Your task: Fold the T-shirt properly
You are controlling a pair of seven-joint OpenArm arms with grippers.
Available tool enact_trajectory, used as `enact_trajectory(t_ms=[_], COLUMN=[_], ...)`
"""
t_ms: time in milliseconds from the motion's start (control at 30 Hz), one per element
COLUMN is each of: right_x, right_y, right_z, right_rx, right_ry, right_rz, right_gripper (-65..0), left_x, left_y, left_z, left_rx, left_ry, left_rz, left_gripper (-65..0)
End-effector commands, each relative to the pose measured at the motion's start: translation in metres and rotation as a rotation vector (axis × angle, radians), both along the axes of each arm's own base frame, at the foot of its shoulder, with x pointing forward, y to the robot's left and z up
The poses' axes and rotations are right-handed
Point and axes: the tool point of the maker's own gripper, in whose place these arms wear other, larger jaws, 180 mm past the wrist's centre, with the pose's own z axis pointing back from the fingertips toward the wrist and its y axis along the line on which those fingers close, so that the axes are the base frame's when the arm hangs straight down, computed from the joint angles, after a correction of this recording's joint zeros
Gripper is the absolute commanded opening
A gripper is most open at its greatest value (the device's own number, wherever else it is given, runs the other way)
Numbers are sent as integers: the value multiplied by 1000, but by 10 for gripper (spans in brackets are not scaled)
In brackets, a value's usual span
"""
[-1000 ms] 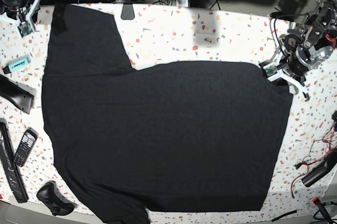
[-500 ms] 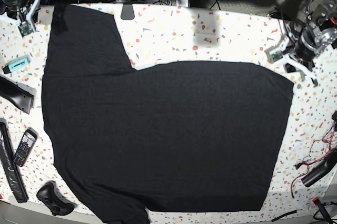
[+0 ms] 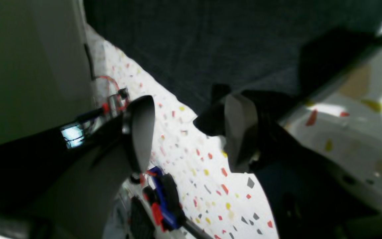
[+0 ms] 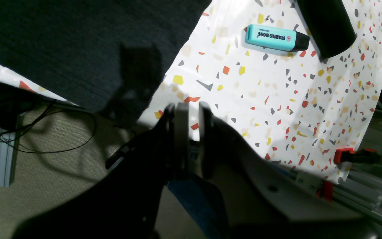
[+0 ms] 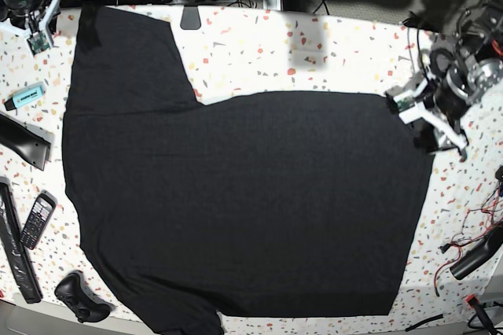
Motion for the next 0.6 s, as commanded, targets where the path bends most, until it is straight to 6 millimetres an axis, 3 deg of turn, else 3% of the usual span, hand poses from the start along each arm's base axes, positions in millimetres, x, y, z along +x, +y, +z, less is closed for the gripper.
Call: enact_trajectory(t_ms=[0,333,567], right_x=[5,2,2], right_y=[0,-1,-2], right_z=[7,5,5], right_rx=[-12,-19,-20], right_ry=[-22,-5,-1], right_rz=[18,8,6], right_gripper=[-595,-595,-595], left_x=[10,24,16], left_y=[4,11,28], left_z=[11,2,-26], left_rx=[-8,-28,-39], left_ry=[-22,82,218], left_rz=[-5,-81,-64], left_gripper=[-330,-346,-347])
